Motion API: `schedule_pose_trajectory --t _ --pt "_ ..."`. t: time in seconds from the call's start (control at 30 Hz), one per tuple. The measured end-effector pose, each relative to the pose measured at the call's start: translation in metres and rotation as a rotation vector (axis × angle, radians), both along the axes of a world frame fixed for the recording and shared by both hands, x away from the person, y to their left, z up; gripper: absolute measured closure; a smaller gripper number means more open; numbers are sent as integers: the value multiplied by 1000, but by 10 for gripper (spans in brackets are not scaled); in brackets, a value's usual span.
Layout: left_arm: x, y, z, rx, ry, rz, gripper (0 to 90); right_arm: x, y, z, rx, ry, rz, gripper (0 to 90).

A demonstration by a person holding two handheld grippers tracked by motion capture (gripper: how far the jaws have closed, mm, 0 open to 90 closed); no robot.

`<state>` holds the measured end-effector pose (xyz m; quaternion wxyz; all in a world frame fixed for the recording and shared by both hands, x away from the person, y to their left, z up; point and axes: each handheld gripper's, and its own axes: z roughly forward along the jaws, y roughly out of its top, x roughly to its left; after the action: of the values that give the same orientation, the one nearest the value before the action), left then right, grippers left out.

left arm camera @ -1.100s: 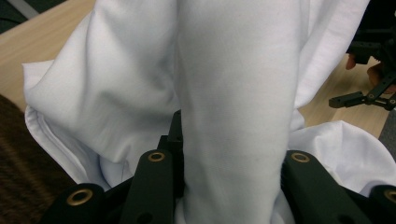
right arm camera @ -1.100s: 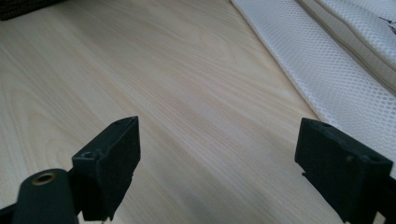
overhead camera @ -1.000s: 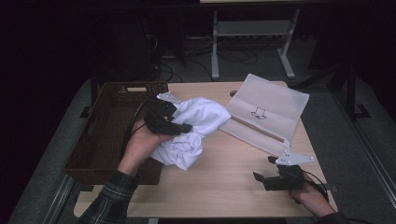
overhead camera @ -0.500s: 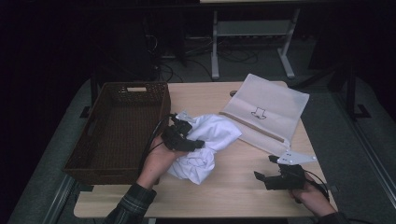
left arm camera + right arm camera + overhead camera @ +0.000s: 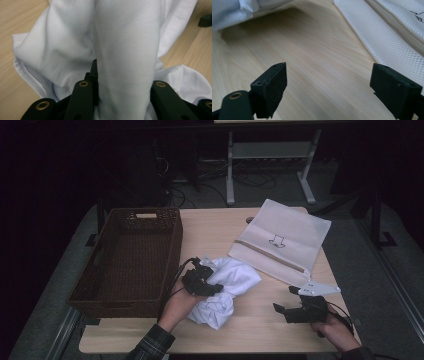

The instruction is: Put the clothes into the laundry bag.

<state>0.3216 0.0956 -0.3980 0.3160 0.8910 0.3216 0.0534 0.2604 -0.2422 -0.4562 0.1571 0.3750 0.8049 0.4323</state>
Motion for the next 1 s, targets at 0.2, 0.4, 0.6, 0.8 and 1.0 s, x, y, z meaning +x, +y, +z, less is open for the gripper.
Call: schedule_pose_trajectory --t 0.2,0.4,0.6,0.8,1.0 --pt "-9 0 -14 21 -1 -16 671 0 -1 1 -3 1 5 133" --pt "-13 -2 -21 31 -20 -36 669 2 -6 5 4 24 58 130" --pt "-17 -8 -36 73 -16 -74 661 14 -9 10 -27 63 71 133" --pt "-18 -7 -40 55 -6 -73 650 29 -8 15 -26 70 79 145" --pt "-19 -6 -43 44 -5 -70 644 44 -8 23 -25 76 93 171"
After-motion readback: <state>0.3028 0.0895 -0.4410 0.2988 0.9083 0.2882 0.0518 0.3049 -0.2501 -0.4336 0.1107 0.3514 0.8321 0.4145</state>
